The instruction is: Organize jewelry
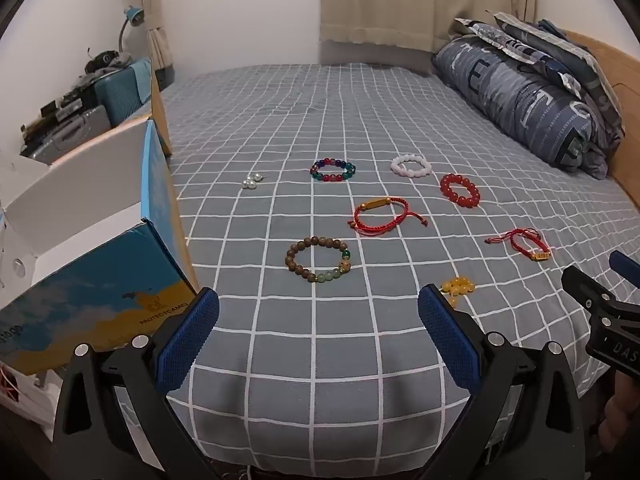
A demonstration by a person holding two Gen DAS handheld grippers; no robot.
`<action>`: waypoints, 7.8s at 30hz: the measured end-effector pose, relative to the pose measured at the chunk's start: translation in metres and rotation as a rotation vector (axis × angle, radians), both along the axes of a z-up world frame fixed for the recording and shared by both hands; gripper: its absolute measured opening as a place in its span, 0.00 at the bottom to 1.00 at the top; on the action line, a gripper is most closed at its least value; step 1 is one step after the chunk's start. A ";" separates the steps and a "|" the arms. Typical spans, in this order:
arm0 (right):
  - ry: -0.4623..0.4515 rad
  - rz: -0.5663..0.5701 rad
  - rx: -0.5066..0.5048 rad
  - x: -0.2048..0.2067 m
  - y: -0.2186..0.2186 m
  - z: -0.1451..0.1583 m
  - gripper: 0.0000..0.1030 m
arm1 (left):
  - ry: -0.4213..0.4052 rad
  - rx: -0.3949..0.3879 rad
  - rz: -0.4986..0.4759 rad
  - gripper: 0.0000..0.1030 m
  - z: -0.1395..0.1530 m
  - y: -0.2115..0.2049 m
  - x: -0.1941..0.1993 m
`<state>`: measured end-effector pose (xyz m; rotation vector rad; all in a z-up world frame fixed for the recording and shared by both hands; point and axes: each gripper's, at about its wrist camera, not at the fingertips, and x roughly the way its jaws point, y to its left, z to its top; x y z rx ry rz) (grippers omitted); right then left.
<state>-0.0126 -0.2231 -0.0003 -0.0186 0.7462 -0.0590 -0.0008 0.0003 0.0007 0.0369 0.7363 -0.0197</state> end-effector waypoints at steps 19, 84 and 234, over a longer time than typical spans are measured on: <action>-0.030 0.010 -0.002 -0.001 0.006 0.006 0.93 | 0.012 -0.006 -0.017 0.94 0.004 -0.006 -0.003; -0.071 0.006 -0.004 -0.007 0.007 0.016 0.93 | -0.002 -0.014 -0.034 0.94 0.009 -0.004 -0.009; 0.244 0.687 0.016 0.117 0.413 0.029 0.03 | 0.199 -0.136 0.479 0.09 0.039 0.327 0.025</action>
